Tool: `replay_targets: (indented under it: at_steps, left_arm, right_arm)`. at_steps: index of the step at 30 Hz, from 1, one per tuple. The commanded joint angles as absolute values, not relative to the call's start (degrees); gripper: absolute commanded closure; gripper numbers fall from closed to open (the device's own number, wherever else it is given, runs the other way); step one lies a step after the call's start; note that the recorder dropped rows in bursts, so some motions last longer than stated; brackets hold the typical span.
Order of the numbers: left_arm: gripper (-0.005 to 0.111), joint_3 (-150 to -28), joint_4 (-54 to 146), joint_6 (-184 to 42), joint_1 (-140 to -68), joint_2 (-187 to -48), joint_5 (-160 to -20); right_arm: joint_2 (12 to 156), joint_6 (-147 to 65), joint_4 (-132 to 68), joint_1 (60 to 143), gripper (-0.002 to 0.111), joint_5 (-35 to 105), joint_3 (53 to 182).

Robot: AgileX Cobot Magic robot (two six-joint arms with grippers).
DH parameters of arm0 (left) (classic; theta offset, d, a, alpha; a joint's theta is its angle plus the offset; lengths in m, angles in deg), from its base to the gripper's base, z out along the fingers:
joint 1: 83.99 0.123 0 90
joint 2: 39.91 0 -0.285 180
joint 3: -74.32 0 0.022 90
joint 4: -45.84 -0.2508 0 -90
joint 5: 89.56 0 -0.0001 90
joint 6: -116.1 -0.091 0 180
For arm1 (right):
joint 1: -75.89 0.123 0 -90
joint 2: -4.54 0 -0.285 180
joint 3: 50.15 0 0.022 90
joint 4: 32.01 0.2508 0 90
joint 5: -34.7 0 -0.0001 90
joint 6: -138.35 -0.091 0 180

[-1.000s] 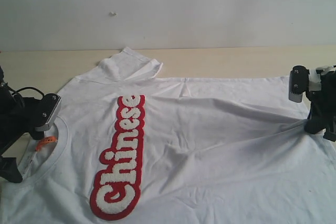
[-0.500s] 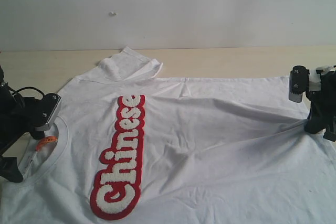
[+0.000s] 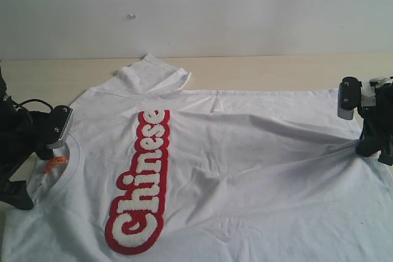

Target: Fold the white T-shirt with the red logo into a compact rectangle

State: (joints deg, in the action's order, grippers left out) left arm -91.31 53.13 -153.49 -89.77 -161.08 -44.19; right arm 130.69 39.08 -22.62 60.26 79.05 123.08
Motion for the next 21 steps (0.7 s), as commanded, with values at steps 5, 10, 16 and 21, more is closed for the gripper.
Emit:
replay_targets:
  at_steps: [5,10,16,21]
  left_arm:
    - [0.056,-91.2,52.9,-151.7,-89.9,-162.4,-46.4]
    - [0.105,-91.2,52.1,-152.1,-89.9,-162.4,-46.3]
    - [0.106,-91.2,52.1,-152.0,-89.9,-161.5,-47.3]
    - [0.106,-91.2,52.8,-146.3,-89.9,-155.0,-53.8]
  right_arm:
    - [133.1,39.0,-23.0,60.2,0.108,78.0,122.2]
    - [133.1,39.0,-23.0,60.2,0.108,78.2,122.2]
    - [132.2,38.6,-22.9,60.2,0.108,80.3,122.2]
    - [125.9,38.9,-21.5,60.2,0.108,80.6,122.2]
